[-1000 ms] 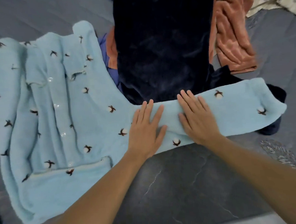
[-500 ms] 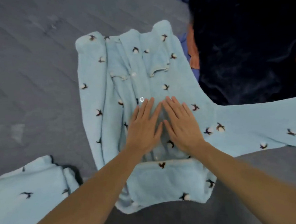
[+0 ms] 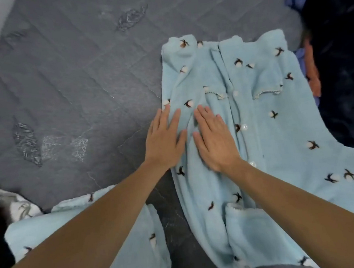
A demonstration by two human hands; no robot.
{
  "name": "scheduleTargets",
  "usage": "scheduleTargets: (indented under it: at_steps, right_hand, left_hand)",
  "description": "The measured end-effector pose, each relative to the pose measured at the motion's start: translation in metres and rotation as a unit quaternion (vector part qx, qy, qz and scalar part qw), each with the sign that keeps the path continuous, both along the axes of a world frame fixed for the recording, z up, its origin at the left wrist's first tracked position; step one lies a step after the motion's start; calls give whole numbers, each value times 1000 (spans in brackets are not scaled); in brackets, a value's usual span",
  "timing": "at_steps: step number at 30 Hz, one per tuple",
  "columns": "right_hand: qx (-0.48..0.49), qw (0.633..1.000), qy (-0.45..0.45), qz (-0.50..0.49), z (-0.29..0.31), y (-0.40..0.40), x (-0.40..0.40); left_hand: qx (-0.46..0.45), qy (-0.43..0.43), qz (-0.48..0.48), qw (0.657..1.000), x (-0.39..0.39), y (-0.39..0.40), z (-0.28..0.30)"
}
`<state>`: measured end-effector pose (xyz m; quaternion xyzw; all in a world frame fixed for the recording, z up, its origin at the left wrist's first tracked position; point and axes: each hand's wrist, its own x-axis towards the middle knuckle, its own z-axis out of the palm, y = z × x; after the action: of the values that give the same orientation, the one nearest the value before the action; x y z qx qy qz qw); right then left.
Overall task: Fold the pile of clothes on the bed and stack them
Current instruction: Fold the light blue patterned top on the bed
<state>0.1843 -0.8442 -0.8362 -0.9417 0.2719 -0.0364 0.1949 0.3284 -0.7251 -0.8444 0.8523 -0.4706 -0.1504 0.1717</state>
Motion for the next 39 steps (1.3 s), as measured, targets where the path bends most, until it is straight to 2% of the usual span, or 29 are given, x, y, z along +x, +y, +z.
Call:
scheduleTargets:
  at_steps: [3, 5, 10, 16, 19, 21, 24, 27, 29, 32, 34, 36, 39]
  right_hand:
    - [11, 1000, 5, 7, 5, -10, 38]
    - [20, 1000, 10, 1, 5, -19, 64]
    - [54, 998, 13, -43, 4, -50, 120]
    - [112, 990, -29, -82, 10, -86, 168]
    - [150, 981, -50, -116, 15, -100, 181]
    - [151, 979, -54, -128, 17, -110, 181]
    - [133, 977, -42, -160, 19, -122, 174]
    - [120, 984, -14, -135, 16, -126, 171]
    - [121, 985, -15, -119, 13, -128, 173]
    - [136, 981, -46, -133, 11, -134, 174]
    - [177, 970, -78, -145, 11, -136, 173]
    - [212, 963, -102, -130, 12, -134, 173]
    - [267, 942, -149, -136, 18, -126, 180]
  left_hand:
    - [4, 58, 12, 998, 27, -19, 3]
    - [-30, 142, 29, 989, 44, -36, 5]
    - [-122, 317, 114, 934, 93, -85, 5]
    - [-168, 416, 246, 859, 130, -136, 8]
    - [-158, 488, 268, 816, 143, -147, 7]
    - [-160, 480, 280, 816, 146, -147, 9]
    - [-212, 410, 326, 825, 151, -139, 9]
    - [-243, 389, 338, 822, 156, -127, 7]
    - [-253, 429, 338, 798, 155, -124, 9]
    - [-251, 539, 332, 732, 159, -126, 13]
    - [-234, 579, 307, 718, 164, -130, 15]
    - [-214, 590, 298, 719, 167, -134, 19]
    - [-224, 537, 321, 747, 168, -134, 25]
